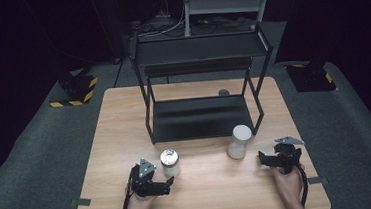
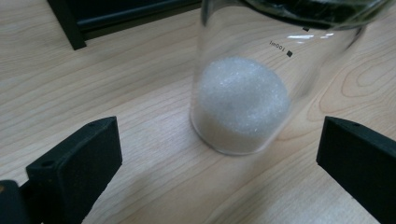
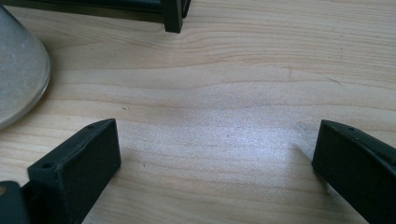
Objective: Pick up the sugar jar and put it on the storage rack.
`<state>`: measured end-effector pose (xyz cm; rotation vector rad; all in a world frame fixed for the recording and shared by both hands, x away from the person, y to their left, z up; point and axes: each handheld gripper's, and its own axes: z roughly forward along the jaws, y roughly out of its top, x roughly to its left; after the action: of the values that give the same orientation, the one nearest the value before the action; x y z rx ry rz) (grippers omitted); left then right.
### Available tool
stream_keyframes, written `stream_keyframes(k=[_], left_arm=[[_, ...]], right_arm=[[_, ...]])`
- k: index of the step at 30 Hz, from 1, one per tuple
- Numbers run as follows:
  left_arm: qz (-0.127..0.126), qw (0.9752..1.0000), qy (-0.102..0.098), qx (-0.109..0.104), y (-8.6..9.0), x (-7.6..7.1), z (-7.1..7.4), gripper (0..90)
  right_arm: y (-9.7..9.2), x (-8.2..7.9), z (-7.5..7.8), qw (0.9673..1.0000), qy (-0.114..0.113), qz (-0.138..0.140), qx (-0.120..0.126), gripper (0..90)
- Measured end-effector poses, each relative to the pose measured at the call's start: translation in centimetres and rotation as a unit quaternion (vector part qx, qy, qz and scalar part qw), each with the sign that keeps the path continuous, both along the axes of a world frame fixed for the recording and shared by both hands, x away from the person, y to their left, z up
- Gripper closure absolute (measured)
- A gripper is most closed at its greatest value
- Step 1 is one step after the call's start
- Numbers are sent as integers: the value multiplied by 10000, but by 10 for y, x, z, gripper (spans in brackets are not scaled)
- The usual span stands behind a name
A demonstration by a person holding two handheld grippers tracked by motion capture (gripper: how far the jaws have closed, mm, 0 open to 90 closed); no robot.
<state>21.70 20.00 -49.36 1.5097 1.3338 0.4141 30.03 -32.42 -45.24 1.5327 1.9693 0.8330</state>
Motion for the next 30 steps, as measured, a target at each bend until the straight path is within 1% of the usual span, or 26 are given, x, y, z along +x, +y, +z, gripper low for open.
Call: stream_keyframes(k=[1,3,5,7,12,14,15,19,21,22,23,24,30], left_arm=[[7,10000,21,-5,-5,3,0,3],[-8,10000,26,16,-6,4,1,3],[27,10000,3,-44,-10,5,-1,6],[6,10000,28,-3,-13,9,0,9],[93,9998,2,-154,-18,14,-2,34],[78,9998,-4,-160,-19,16,-3,42],[90,9997,-2,-237,-20,18,-4,56],[150,9996,4,-246,-26,21,-7,87],[131,9996,17,-246,-26,22,-8,99],[155,9995,6,-293,-27,22,-9,107],[142,9997,-4,-222,-29,23,-9,122],[157,9997,-31,-205,-31,23,-10,130],[208,9995,-98,-206,-35,24,-11,184]], right_arm=[[0,0,0,10000,1,-1,1,0],[0,0,0,10000,4,-5,6,0],[0,0,0,10000,3,-5,5,0],[0,0,0,10000,0,-1,1,0],[0,0,0,10000,-1,1,0,0],[0,0,0,10000,2,-4,4,0],[0,0,0,10000,3,-5,6,0],[0,0,0,10000,4,-5,7,0],[0,0,0,10000,3,-4,5,0],[0,0,0,10000,3,-4,5,0],[0,0,0,10000,2,-3,4,0],[0,0,0,10000,3,-5,5,0],[0,0,0,10000,4,-1,1,0]])
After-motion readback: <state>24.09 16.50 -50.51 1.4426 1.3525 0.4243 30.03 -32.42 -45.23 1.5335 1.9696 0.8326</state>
